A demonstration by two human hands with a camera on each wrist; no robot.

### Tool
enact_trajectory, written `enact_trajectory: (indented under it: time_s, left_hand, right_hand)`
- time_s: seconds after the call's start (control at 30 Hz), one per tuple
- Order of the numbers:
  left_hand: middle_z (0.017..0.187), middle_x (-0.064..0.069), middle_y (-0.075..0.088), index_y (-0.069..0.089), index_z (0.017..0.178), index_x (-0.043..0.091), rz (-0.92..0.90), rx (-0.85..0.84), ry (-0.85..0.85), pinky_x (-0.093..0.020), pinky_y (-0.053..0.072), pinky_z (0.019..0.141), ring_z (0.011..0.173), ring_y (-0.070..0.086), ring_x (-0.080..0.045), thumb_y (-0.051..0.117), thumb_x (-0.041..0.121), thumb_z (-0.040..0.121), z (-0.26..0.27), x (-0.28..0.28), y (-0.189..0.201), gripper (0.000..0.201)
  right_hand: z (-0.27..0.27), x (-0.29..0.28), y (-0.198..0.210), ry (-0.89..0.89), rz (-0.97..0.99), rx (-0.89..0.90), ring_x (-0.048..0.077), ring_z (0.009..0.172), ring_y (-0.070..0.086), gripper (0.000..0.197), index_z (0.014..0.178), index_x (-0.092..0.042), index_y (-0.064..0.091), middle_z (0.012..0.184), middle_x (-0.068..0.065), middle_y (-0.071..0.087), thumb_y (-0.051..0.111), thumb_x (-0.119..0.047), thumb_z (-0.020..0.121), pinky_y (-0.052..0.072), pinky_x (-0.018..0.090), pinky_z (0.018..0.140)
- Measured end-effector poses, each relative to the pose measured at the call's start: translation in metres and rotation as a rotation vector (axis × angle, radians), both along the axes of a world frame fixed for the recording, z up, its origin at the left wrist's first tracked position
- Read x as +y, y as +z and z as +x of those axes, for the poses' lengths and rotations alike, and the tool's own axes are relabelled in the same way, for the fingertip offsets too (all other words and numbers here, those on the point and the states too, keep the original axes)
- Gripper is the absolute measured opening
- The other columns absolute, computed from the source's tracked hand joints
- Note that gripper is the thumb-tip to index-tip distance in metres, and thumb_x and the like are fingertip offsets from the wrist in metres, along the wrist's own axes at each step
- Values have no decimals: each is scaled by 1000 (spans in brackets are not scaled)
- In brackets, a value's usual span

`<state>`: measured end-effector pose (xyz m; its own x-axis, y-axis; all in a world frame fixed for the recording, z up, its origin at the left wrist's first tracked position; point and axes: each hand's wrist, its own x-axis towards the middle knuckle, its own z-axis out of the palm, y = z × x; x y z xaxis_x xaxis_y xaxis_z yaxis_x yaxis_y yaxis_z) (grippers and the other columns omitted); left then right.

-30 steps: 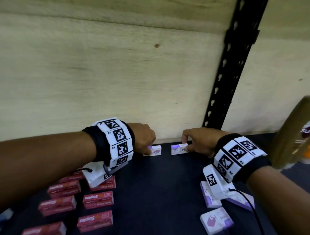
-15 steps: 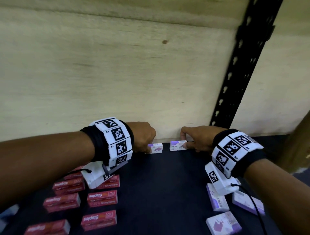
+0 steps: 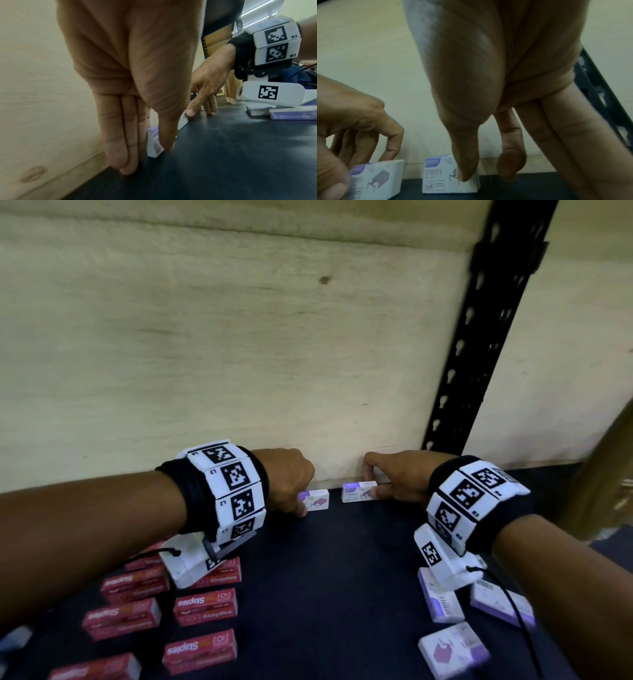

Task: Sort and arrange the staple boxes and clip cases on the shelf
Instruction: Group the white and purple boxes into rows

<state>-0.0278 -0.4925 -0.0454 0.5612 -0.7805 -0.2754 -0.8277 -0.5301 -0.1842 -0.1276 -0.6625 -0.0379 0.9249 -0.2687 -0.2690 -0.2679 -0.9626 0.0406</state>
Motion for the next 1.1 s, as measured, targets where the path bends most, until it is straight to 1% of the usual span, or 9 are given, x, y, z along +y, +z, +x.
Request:
enact_trajectory:
  time_s: [0.13,0.23,0.4,0.57,0.63,0.7,0.8,0.97,1.1]
  left_hand:
    - [105,-7,65,57,115,8,17,11,26,-27,41,60,90,62,-23,68,47,86,-6,1,5,49]
    - [99,-2,57,49,120,12,-4,-52,28,-29,39,64,84,54,-19,68,48,85,-16,6,18,53]
    - [107,-3,62,54,115,20,-111,-298,-197,-31,37,64,85,57,-22,53,49,92,-44,13,41,37]
    - [96,5,60,62,97,27,-131,-67,-270,-30,43,67,83,57,-19,58,53,87,-81,5,31,29]
    - [95,6,60,62,98,27,-138,34,-301,-29,43,69,85,56,-16,59,53,87,-94,-2,21,28]
    - [104,4,64,63,104,25,-126,105,-329,-28,44,73,89,54,-14,57,52,89,-104,-12,11,31]
    - [112,-1,64,63,111,21,-125,162,-323,-32,49,83,100,57,-19,53,54,91,-115,-25,-1,41]
    - [117,-7,58,61,122,17,-108,172,-321,-38,47,93,110,54,-24,48,63,90,-132,-39,-8,57]
    - [115,-4,58,63,121,22,-124,230,-315,-39,48,92,108,53,-21,51,62,89,-136,-44,-7,52]
  right_hand:
    - [-4,1,1,-40,-7,-15,8,64,45,40,121,-23,39,75,-8,49,63,-38,93,40,30,70]
    - [-12,-1,7,-102,8,3,10,62,47,45,123,-21,37,76,-5,51,65,-38,92,41,29,59]
    - [-36,-8,21,-216,132,98,7,62,47,40,124,-19,50,78,-6,50,69,-31,91,41,19,54]
    - [-67,-12,26,-207,67,148,0,60,50,34,123,-15,62,73,-12,55,69,-24,91,41,11,53]
    - [-78,-10,25,-195,62,177,-2,59,49,31,121,-12,64,80,-9,60,69,-19,91,41,7,47]
    - [-88,-6,21,-200,16,190,6,66,55,27,116,-8,68,95,-2,65,67,-16,91,45,13,57]
    - [-102,-3,13,-246,-47,155,20,90,65,23,107,-9,72,104,6,72,66,-18,87,52,30,80]
    - [-123,-4,10,-281,-40,143,22,87,63,17,91,-10,67,91,5,67,66,-27,89,52,33,81]
    - [-133,0,12,-303,-49,169,23,85,61,25,77,-15,60,90,4,65,67,-36,87,53,35,85]
